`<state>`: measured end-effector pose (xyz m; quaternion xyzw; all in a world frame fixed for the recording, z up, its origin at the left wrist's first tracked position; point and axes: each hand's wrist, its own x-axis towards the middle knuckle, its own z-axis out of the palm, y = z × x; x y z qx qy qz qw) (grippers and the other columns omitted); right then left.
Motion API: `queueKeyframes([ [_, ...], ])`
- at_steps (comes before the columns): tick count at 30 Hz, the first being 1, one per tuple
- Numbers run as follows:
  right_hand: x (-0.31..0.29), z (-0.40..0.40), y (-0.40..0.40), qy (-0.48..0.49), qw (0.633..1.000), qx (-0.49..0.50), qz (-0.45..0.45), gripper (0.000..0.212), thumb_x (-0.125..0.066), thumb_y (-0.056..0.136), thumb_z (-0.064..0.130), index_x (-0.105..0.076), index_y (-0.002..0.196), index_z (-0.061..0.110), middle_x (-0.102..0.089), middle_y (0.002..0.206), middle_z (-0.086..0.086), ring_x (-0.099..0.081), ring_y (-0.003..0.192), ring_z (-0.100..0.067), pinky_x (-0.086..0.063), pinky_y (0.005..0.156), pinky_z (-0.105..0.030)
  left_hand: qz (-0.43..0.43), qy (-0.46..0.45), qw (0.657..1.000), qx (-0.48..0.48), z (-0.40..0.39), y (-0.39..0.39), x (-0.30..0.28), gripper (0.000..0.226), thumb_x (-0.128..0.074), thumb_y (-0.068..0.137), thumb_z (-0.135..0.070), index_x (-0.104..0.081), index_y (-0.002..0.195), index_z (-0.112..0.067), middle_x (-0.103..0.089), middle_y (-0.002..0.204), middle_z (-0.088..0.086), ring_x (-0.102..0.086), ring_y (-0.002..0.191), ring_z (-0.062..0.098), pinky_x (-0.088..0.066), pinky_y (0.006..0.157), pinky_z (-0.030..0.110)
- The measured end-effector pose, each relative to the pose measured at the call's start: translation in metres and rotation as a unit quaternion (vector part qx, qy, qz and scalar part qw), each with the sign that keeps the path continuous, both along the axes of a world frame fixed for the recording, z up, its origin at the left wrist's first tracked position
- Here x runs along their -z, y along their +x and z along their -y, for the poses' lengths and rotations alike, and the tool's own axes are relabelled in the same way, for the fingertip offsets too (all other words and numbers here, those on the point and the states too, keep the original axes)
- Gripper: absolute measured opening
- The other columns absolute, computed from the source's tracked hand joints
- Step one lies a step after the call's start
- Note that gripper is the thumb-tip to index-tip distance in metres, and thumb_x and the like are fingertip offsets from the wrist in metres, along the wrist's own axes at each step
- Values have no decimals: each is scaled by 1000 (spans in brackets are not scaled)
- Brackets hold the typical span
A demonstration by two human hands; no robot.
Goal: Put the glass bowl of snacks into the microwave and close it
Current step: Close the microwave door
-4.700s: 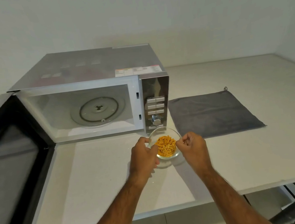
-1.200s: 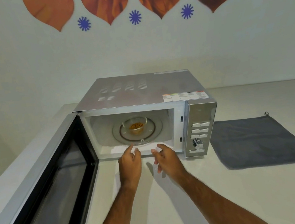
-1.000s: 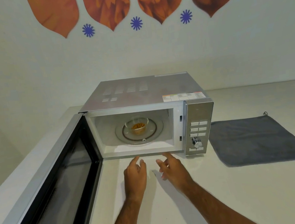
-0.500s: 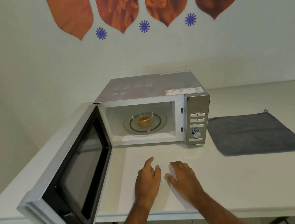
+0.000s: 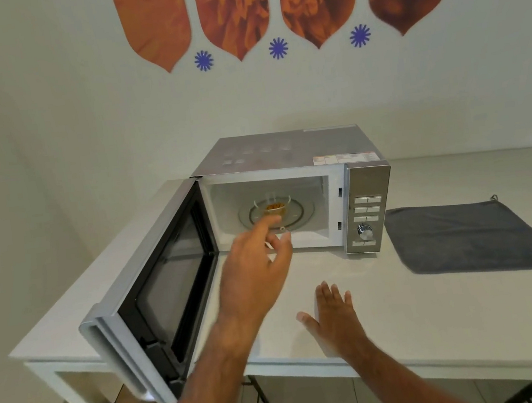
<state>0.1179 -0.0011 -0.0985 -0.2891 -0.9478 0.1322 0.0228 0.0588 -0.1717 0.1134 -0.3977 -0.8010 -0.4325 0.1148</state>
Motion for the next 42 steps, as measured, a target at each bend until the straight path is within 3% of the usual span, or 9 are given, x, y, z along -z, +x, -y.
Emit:
queueKeyframes([
  [3, -1, -2, 1, -6, 1000, -8, -3, 95, -26, 101, 72, -5, 166, 5, -4, 176, -14, -2, 163, -32, 2, 131, -53, -90, -56, 993, -51, 23, -11, -29, 48, -45, 104, -58, -58, 143, -32, -68, 121, -13, -58, 118, 15, -54, 98, 40],
  [7, -2, -2, 1, -5, 1000, -13, 5, 96, -27, 101, 72, -6, 166, 5, -4, 176, -14, -2, 163, -32, 2, 131, -54, -167, -123, 965, -162, 63, -23, -52, 53, -43, 105, -63, -65, 133, -24, -72, 124, 1, -62, 114, 27, -54, 95, 51],
  [11, -4, -3, 1, -7, 1000, -14, 1, 96, -29, 101, 72, -8, 166, 4, -5, 176, -14, -3, 163, -32, 1, 131, -54, -131, -138, 953, -236, 113, -43, -57, 56, -43, 104, -65, -69, 128, -20, -75, 120, 4, -64, 110, 33, -53, 92, 54],
  [14, -3, -3, 0, -10, 1000, -15, -2, 96, -29, 101, 72, -8, 166, 4, -5, 176, -14, -3, 163, -31, 1, 131, -53, -26, -122, 950, -285, 148, -64, -49, 60, -36, 102, -72, -70, 115, -24, -72, 110, -1, -64, 108, 33, -52, 92, 54],
  [17, -1, -4, -1, -10, 1000, -14, -3, 97, -29, 100, 73, -8, 166, 5, -5, 176, -14, -3, 163, -31, 1, 131, -53, 121, -59, 958, -253, 167, -80, -39, 59, -33, 101, -70, -68, 91, -23, -70, 93, -1, -66, 91, 28, -51, 78, 45],
  [26, 0, -5, -1, -9, 1000, -13, -3, 98, -29, 100, 74, -8, 166, 6, -5, 176, -13, -3, 163, -31, 1, 131, -53, 317, 83, 923, -200, 173, -86, -17, 44, -42, 94, -52, -74, 97, -22, -71, 108, -1, -63, 101, 22, -40, 79, 39],
  [32, 2, -6, 2, -18, 1000, -10, -16, 99, -28, 98, 77, -9, 166, 8, -5, 176, -10, -2, 164, -28, 3, 132, -50, 287, 108, 940, -147, 160, -68, 2, 23, -41, 82, -41, -47, 73, -21, -50, 78, 1, -42, 75, 28, -31, 70, 40],
  [38, 4, -14, 5, -42, 998, -21, -37, 98, -32, 97, 76, -10, 167, 12, -4, 177, -5, -2, 164, -24, 6, 132, -50, 282, 141, 943, -109, 134, -38, 27, 23, -37, 82, -47, -57, 90, -39, -63, 87, -17, -60, 92, 24, -40, 72, 41],
  [42, 10, -19, 10, -84, 994, -22, -63, 96, -37, 97, 75, -9, 167, 15, 0, 177, -1, 2, 163, -19, 8, 132, -46, 266, 129, 954, -43, 113, -10, 41, 40, -33, 90, -68, -52, 102, -35, -62, 94, -16, -61, 82, -1, -40, 73, 37],
])
